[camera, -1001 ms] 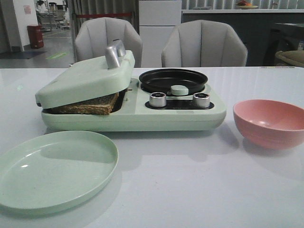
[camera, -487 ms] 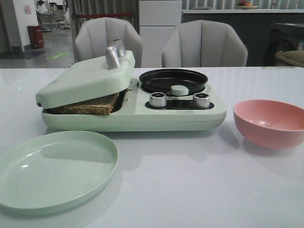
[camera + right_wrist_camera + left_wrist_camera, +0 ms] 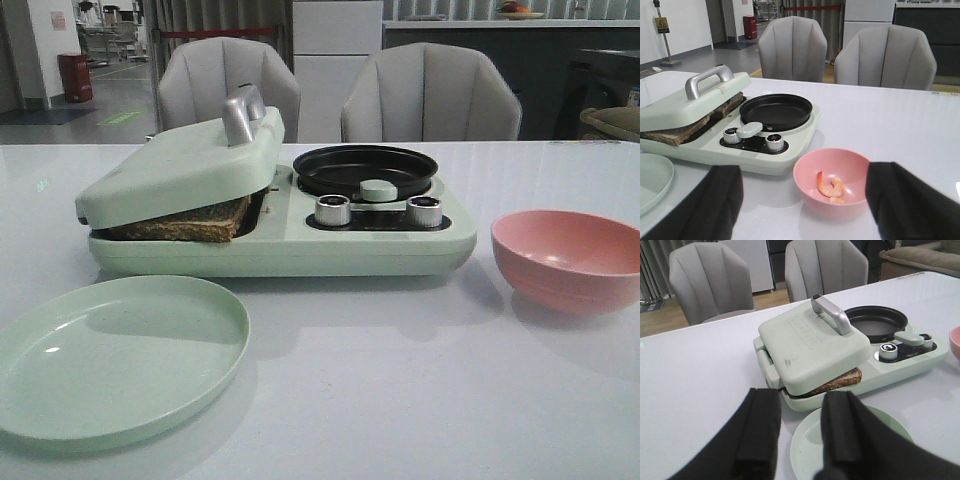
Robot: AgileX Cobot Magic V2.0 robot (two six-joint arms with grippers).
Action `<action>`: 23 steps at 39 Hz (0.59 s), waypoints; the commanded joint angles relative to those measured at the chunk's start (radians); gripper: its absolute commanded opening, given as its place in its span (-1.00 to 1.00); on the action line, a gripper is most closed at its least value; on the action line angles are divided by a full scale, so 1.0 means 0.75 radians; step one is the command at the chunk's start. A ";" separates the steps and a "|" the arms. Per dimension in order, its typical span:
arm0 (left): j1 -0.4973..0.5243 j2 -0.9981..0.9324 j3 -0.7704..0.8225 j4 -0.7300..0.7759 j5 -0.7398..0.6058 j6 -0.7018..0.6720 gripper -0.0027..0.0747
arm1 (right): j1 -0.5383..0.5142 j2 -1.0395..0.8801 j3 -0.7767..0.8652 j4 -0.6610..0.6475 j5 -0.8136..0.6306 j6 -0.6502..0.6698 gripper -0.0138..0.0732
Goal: Make breakfast with bread and shrimp
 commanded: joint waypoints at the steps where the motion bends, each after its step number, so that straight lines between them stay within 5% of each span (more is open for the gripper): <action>1: -0.022 -0.056 0.019 -0.060 -0.142 -0.018 -0.45 | -0.001 0.016 -0.035 0.005 -0.091 -0.003 0.71; 6: -0.031 -0.099 0.030 -0.071 -0.162 -0.018 -0.65 | -0.001 0.016 -0.035 0.005 -0.091 -0.003 0.71; 23: -0.047 -0.099 0.030 -0.064 -0.170 -0.018 -0.64 | -0.001 0.017 -0.035 0.005 -0.234 -0.003 0.71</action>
